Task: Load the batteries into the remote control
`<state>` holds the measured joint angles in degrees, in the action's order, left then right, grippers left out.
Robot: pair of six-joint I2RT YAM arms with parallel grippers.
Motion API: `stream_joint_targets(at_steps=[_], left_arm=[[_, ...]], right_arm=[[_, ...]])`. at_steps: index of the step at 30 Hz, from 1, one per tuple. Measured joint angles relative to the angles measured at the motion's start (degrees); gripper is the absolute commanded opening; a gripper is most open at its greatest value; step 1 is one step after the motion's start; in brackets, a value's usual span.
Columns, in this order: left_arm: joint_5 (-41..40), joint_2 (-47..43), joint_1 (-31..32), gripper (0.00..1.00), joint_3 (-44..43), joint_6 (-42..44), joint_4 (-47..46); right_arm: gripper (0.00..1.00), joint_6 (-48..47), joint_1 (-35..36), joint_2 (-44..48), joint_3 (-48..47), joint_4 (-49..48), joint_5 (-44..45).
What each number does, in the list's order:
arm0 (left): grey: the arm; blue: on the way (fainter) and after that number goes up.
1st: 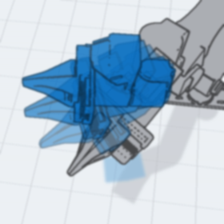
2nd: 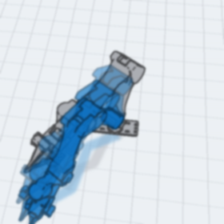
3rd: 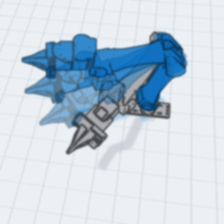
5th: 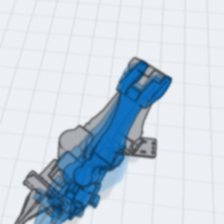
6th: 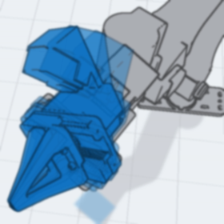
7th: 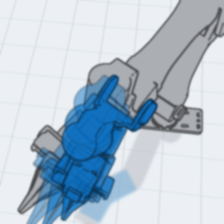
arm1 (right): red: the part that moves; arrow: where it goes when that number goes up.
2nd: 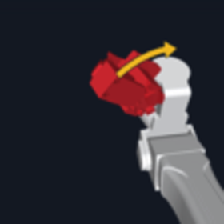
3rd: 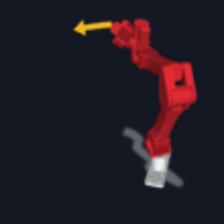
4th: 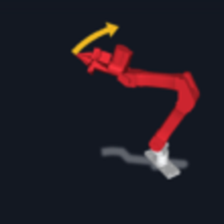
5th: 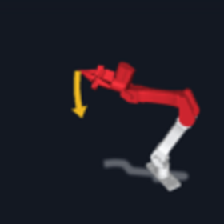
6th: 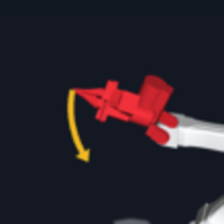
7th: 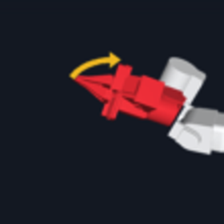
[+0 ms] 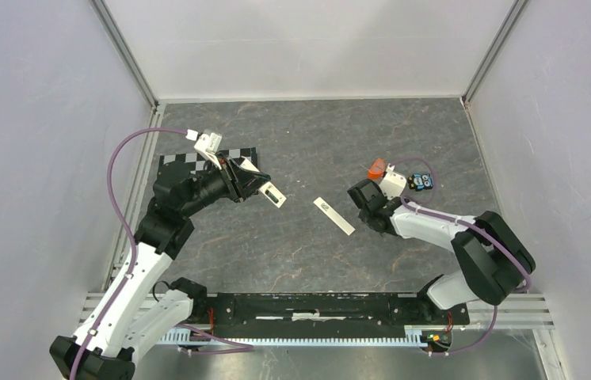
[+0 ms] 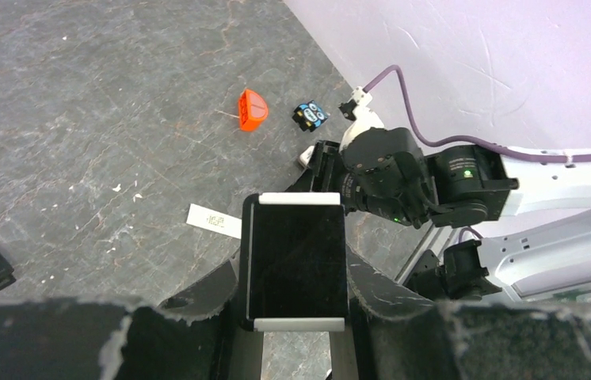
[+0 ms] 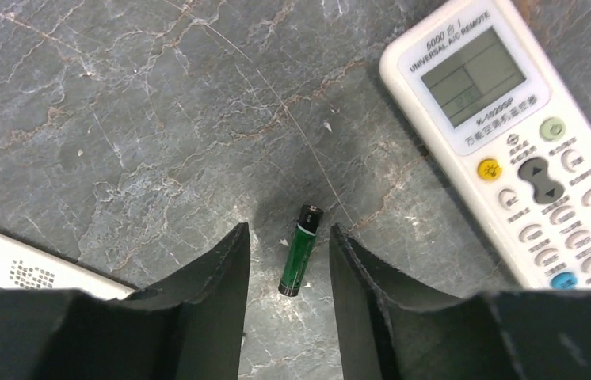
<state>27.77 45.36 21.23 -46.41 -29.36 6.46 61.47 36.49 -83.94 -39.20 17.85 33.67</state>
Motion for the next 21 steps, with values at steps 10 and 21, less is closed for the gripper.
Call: stream_joint_targets(at_steps=[10, 21], left_arm=[[-2.2, 0.0, 0.0, 0.02, 0.0, 0.0, 2.8], [-3.1, -0.5, 0.0, 0.02, 0.0, 0.0, 4.3]], right_arm=[[0.45, -36.3, -2.3, 9.6, -1.2, -6.7, -3.7], [0.60, -84.9, -2.9, 13.1, -6.5, 3.0, -22.8]])
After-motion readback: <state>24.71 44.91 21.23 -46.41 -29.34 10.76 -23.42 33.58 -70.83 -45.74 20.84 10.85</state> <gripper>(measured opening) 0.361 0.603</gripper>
